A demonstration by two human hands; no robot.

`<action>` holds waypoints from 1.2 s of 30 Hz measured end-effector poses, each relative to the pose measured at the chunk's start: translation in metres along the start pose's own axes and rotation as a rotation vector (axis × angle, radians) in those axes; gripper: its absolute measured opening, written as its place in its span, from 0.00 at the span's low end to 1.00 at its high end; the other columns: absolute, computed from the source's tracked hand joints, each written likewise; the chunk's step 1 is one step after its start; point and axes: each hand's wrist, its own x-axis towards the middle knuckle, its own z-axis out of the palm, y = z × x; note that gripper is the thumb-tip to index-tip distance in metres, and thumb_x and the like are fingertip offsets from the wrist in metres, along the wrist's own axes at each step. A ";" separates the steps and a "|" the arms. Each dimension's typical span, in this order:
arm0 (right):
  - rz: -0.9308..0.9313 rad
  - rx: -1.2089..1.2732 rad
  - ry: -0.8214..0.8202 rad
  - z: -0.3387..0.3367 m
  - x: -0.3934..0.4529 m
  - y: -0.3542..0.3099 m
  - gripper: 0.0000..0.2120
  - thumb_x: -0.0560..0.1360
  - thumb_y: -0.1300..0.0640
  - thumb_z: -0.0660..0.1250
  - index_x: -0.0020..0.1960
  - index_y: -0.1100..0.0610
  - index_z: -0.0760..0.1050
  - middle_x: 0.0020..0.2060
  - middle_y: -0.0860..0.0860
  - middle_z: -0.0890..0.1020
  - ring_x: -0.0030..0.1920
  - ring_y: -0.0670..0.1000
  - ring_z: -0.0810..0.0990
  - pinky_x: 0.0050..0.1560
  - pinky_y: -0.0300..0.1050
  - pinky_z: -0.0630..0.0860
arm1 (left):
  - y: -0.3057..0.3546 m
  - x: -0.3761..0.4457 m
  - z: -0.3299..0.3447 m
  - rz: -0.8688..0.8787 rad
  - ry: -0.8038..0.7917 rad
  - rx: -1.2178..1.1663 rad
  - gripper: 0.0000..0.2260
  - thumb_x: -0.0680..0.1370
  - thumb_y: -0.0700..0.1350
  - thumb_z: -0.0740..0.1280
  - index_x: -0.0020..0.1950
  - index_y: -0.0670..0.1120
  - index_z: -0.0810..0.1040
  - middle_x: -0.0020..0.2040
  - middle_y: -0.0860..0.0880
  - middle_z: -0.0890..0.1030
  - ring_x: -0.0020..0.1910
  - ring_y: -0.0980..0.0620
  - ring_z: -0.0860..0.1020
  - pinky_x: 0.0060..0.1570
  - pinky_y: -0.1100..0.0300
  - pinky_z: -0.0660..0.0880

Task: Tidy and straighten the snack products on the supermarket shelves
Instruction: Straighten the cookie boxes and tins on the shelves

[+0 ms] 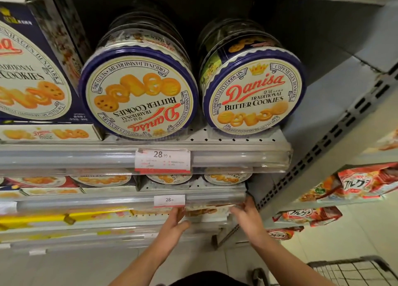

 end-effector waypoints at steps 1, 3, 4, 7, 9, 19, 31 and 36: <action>0.009 0.009 -0.005 0.000 0.002 0.000 0.27 0.76 0.56 0.71 0.72 0.51 0.65 0.51 0.47 0.80 0.47 0.48 0.78 0.50 0.45 0.71 | 0.000 0.000 0.001 0.005 0.006 0.008 0.23 0.72 0.46 0.67 0.65 0.61 0.69 0.64 0.67 0.71 0.71 0.60 0.67 0.76 0.48 0.64; 0.033 0.028 -0.031 -0.001 0.005 0.001 0.29 0.76 0.55 0.72 0.73 0.50 0.65 0.56 0.48 0.80 0.54 0.52 0.79 0.57 0.47 0.72 | -0.001 0.002 0.003 0.009 0.016 0.023 0.21 0.76 0.43 0.67 0.65 0.61 0.69 0.63 0.67 0.72 0.70 0.60 0.68 0.75 0.49 0.64; 0.042 0.027 -0.040 -0.001 0.007 0.005 0.29 0.76 0.54 0.72 0.73 0.50 0.65 0.59 0.48 0.80 0.58 0.53 0.79 0.61 0.48 0.72 | -0.001 0.004 0.004 0.011 0.023 0.022 0.21 0.76 0.42 0.67 0.65 0.61 0.69 0.62 0.67 0.72 0.68 0.60 0.69 0.74 0.50 0.65; 0.018 0.034 -0.057 -0.002 0.005 0.010 0.28 0.75 0.57 0.72 0.73 0.51 0.66 0.57 0.45 0.81 0.57 0.50 0.79 0.59 0.46 0.72 | 0.002 0.009 0.010 0.025 0.057 0.016 0.19 0.78 0.41 0.68 0.65 0.57 0.70 0.60 0.66 0.73 0.66 0.58 0.71 0.66 0.55 0.69; 0.000 0.045 -0.074 -0.003 0.003 0.013 0.28 0.75 0.59 0.72 0.72 0.51 0.67 0.55 0.42 0.80 0.55 0.47 0.79 0.57 0.44 0.70 | 0.007 0.010 0.013 0.010 0.086 0.001 0.16 0.80 0.37 0.66 0.63 0.55 0.70 0.58 0.65 0.74 0.65 0.57 0.71 0.61 0.59 0.71; -0.087 -0.065 -0.037 -0.010 -0.005 0.025 0.28 0.75 0.53 0.69 0.73 0.51 0.70 0.64 0.48 0.80 0.63 0.50 0.79 0.66 0.50 0.74 | -0.003 0.004 0.007 -0.012 0.156 0.139 0.21 0.77 0.47 0.68 0.70 0.56 0.71 0.67 0.57 0.74 0.67 0.54 0.72 0.70 0.46 0.70; -1.037 -0.714 0.043 0.027 -0.049 -0.017 0.28 0.76 0.55 0.62 0.76 0.55 0.68 0.76 0.51 0.68 0.76 0.53 0.67 0.74 0.51 0.68 | -0.026 -0.027 -0.041 0.315 0.381 0.635 0.13 0.79 0.42 0.66 0.57 0.60 0.80 0.55 0.68 0.80 0.51 0.69 0.78 0.53 0.67 0.75; -0.964 -0.957 -0.095 0.053 -0.048 -0.007 0.42 0.69 0.54 0.66 0.81 0.54 0.58 0.82 0.54 0.55 0.82 0.57 0.53 0.77 0.59 0.54 | -0.023 -0.035 -0.077 0.510 0.458 0.728 0.17 0.76 0.49 0.60 0.62 0.57 0.80 0.60 0.62 0.79 0.61 0.63 0.75 0.61 0.63 0.72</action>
